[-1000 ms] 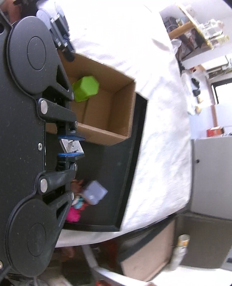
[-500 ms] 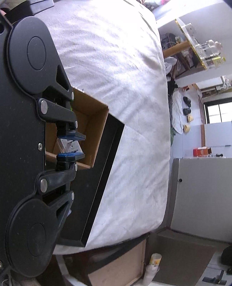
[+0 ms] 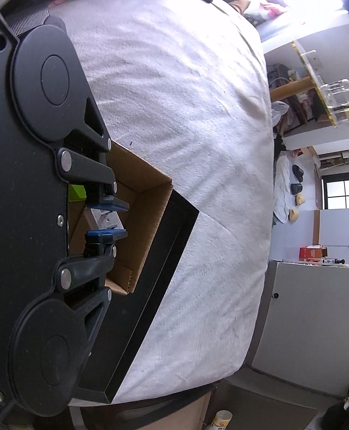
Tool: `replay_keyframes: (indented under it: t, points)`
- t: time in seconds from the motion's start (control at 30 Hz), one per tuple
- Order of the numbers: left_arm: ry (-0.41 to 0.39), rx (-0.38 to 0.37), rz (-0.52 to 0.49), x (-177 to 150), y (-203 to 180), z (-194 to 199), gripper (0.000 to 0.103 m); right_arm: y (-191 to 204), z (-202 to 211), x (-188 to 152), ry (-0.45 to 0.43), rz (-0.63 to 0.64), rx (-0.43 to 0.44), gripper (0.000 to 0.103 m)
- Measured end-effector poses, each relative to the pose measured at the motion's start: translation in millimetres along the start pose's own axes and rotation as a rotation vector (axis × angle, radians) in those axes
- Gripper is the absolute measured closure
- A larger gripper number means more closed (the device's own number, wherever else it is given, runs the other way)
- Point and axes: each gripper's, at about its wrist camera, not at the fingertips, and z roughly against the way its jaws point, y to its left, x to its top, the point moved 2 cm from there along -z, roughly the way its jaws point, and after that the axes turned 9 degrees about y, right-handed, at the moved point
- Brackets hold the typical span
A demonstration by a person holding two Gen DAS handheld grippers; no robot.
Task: Organize rigid objects
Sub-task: 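Carry the charger into the box and open the right gripper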
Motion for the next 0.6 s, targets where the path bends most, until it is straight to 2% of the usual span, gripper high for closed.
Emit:
replay_keyframes:
  t: [0.2,0.47,0.53,0.6]
  points:
    - [0.001,-0.007,0.002,-0.5,1.1,-0.7,0.092,5.7,-13.4,4.1,0.002,0.025,-0.011,0.089]
    - [0.005,-0.007,0.002,-0.2,1.3,-2.7,0.092,23.7,-23.6,16.0,-0.031,0.101,0.022,0.089]
    - [0.005,-0.008,0.003,-0.1,1.5,-2.8,0.092,26.9,-24.4,17.3,-0.036,0.111,0.033,0.085]
    - [0.013,-0.01,0.006,0.1,2.2,-4.5,0.092,27.3,-23.3,16.8,-0.036,0.116,0.025,0.072]
